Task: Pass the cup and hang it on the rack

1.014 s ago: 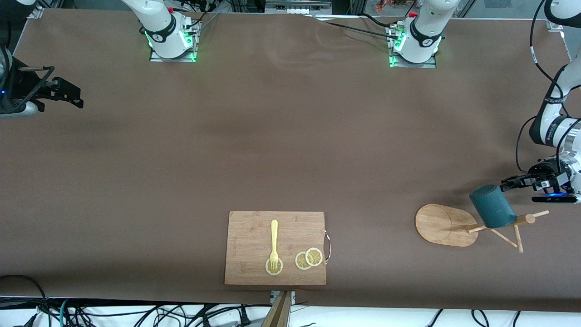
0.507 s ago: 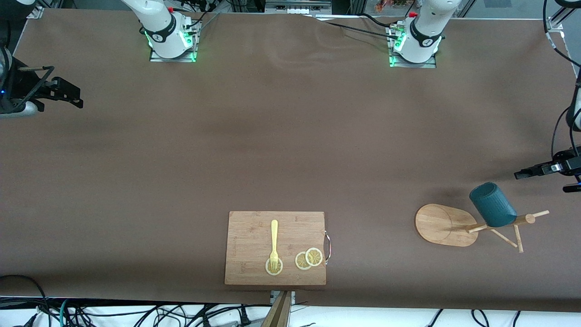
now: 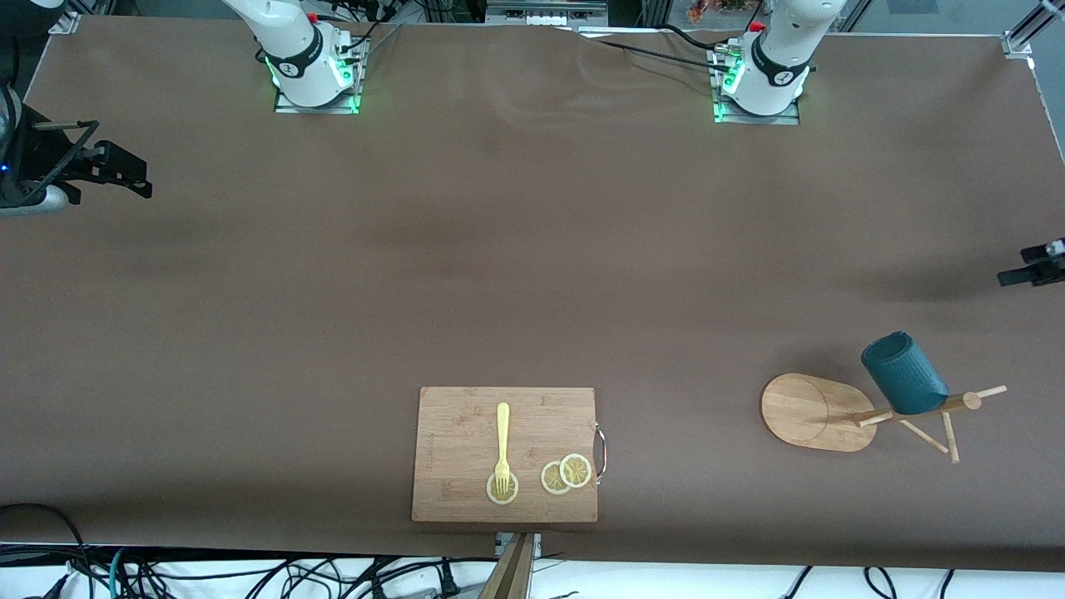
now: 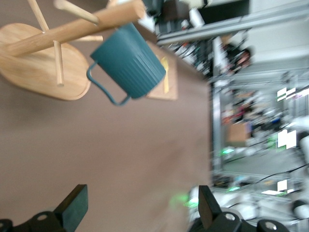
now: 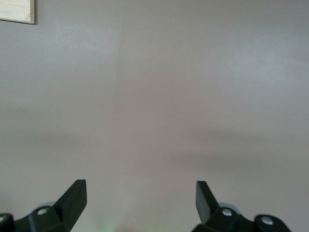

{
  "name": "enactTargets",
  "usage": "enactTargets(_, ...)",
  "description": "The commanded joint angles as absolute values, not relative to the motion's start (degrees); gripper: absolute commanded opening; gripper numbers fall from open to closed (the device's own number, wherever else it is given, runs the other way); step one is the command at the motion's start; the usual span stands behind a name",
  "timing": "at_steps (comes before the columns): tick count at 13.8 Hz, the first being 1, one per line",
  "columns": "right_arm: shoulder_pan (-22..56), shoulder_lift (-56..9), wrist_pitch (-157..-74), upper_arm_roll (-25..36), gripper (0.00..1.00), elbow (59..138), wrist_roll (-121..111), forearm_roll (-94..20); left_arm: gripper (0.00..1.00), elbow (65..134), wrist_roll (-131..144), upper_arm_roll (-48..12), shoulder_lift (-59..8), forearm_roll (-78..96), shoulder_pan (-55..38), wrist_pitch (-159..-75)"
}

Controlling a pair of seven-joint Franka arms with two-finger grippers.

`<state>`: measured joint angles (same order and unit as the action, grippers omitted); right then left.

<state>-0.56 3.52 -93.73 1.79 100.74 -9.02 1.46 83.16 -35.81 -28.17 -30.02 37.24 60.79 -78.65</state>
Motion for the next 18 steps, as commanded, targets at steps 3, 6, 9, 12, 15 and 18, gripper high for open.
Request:
enactTargets(3,-0.09,3.69,-92.72,2.37,1.00,99.84,-8.53,0.70,1.00,86.75,-40.34,-27.42,-14.70,27.97,54.95,-78.40)
enactTargets(6,-0.09,3.69,-92.72,2.20,1.00,99.76,-8.53,0.70,1.00,86.92,-39.82,-26.81,-6.01,23.22,48.97,-78.40)
enactTargets(9,-0.09,3.69,-92.64,2.29,1.00,99.76,-8.53,0.70,1.00,88.15,-36.32,-22.70,2.61,17.77,38.11,-78.31)
enactTargets(12,-0.09,3.60,-92.72,2.29,1.00,99.76,-8.53,0.62,1.00,91.14,-25.62,-14.70,7.64,11.97,20.79,-78.31)
enactTargets(15,-0.09,3.60,-92.72,2.29,1.00,99.76,-8.53,0.70,1.00,93.16,-15.59,-14.06,8.70,7.31,12.33,-78.31)
enactTargets(18,-0.09,3.69,-92.72,2.29,1.00,99.76,-8.53,0.70,1.00,94.74,-4.17,-14.06,8.62,3.00,7.39,-78.31)
